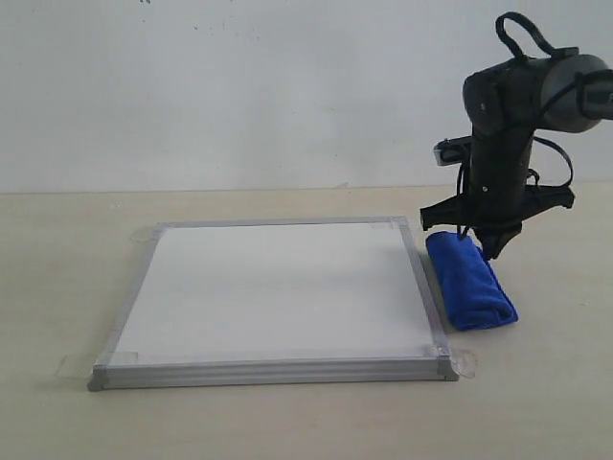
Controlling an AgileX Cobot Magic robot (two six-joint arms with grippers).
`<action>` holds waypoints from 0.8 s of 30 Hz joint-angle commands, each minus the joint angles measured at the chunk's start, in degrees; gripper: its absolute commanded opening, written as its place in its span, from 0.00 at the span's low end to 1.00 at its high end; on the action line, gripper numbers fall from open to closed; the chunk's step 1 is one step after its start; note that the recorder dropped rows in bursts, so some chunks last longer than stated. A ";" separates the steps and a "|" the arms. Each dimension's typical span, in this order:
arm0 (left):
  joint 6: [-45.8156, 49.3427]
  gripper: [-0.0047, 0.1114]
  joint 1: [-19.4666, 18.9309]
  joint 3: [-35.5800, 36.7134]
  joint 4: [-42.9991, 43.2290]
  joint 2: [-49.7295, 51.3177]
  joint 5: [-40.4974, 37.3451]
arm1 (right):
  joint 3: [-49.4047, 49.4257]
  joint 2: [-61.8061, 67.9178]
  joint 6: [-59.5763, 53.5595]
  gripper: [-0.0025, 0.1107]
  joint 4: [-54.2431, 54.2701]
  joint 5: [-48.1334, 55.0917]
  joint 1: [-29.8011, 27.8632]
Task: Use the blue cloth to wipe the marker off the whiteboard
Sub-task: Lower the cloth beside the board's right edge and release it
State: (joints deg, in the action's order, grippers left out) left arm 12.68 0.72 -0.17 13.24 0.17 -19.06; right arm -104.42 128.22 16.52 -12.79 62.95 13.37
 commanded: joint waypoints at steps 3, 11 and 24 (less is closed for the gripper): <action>0.30 0.07 -0.14 0.17 -0.09 -0.17 0.24 | -0.26 4.30 -2.73 0.02 3.88 -3.10 -0.21; 0.30 0.07 -0.14 0.17 -0.09 -0.17 0.24 | -0.26 6.42 -6.63 0.02 12.19 -5.58 1.77; 0.30 0.07 -0.14 0.17 -0.09 -0.17 0.24 | -0.26 -0.37 -6.66 0.02 11.41 -4.83 2.27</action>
State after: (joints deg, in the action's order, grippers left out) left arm 12.68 0.72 -0.17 13.24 0.17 -19.06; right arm -104.90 130.33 10.19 -1.81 58.24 15.42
